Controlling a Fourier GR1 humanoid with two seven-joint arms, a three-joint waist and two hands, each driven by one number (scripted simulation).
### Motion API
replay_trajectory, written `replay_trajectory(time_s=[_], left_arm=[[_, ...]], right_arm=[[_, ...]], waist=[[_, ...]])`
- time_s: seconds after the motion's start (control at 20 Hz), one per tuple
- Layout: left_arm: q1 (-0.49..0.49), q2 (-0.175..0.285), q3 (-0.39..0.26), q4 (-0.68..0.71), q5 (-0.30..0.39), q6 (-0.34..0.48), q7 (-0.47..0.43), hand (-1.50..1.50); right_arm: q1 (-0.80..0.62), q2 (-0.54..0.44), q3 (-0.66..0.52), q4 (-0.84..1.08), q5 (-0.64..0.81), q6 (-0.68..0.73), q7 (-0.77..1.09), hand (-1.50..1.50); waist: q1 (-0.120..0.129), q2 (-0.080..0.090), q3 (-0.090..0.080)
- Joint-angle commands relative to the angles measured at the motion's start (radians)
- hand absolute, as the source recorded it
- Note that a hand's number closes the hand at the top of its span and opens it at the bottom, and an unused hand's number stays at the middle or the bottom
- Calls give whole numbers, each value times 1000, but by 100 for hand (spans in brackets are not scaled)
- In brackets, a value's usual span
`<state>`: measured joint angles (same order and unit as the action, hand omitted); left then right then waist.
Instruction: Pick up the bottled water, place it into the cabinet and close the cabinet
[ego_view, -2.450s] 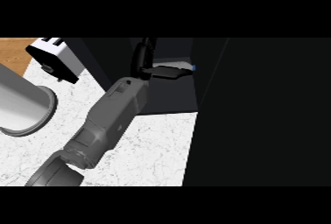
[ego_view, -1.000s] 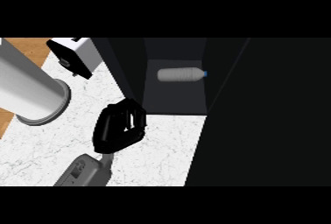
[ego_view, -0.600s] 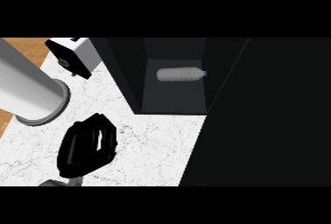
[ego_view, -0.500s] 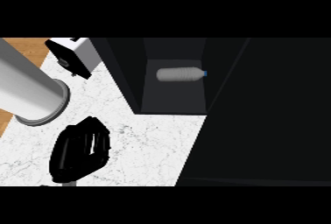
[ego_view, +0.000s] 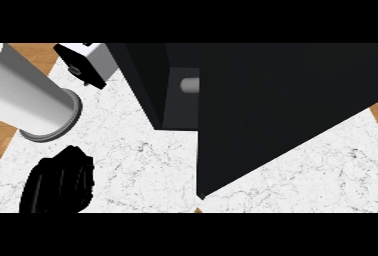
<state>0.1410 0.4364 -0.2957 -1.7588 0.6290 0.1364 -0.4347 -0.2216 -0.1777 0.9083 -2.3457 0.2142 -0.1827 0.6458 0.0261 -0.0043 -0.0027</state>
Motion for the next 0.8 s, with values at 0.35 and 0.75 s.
replay_trajectory(time_s=[0.35, 0.75], left_arm=[[112, 71, 87, 8, 46, -139, -57, 150], [161, 93, 134, -1, 67, -218, -79, 150]], right_arm=[[-325, 168, -115, 289, -17, -215, 39, 150], [-535, 176, -441, 624, -360, -136, -77, 150]], waist=[[28, 9, -2], [17, 14, 3]])
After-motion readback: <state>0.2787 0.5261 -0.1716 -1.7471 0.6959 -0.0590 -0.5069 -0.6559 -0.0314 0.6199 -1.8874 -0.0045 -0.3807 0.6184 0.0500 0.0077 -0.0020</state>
